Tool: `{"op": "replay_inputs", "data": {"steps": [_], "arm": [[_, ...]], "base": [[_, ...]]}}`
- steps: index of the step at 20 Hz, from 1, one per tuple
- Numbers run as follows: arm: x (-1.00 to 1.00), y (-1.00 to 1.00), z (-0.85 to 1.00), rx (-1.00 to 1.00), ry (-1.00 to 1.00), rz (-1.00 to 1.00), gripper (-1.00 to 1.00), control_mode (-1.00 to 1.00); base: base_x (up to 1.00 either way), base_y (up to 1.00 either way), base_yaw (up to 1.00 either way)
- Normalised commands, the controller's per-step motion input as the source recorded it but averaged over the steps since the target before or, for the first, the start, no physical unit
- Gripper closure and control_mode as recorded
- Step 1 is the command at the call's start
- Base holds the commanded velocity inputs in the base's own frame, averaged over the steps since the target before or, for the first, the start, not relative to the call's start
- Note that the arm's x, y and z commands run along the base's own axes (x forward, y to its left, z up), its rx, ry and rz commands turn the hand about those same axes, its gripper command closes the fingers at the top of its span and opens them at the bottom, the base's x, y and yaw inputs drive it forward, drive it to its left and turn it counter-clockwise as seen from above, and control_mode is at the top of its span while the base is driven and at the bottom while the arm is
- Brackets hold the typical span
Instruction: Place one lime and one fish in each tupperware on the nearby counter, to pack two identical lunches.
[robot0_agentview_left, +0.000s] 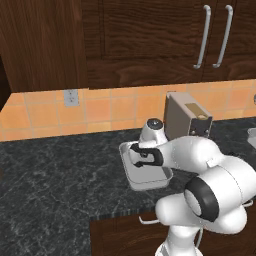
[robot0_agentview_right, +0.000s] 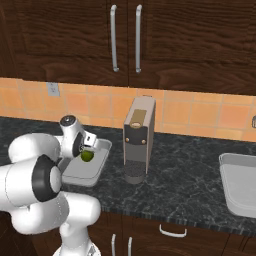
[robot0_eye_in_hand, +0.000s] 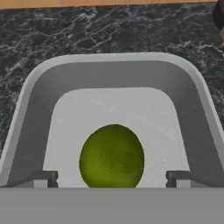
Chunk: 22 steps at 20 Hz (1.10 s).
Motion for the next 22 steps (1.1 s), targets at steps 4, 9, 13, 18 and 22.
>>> {"op": "replay_inputs", "data": {"steps": [4,9,13,18,22], "arm": [[-0.8,0.0,0.67,0.0,0.0,-0.05,-1.0,-1.0],[-0.7,-0.11,0.59,-0.01,0.0,-0.07,-1.0,-1.0],[-0.46,-0.42,0.64,-0.01,0.09,-0.07,-1.0,-1.0],[-0.61,-0.29,0.56,-0.05,0.13,-0.1,-1.0,-1.0],[-0.68,-0.16,0.37,0.0,0.04,-0.02,-1.0,-1.0]], "base": [[0.0,0.0,0.0],[0.0,0.0,0.0],[0.0,0.0,0.0],[0.0,0.0,0.0],[0.0,0.0,0.0]]}}
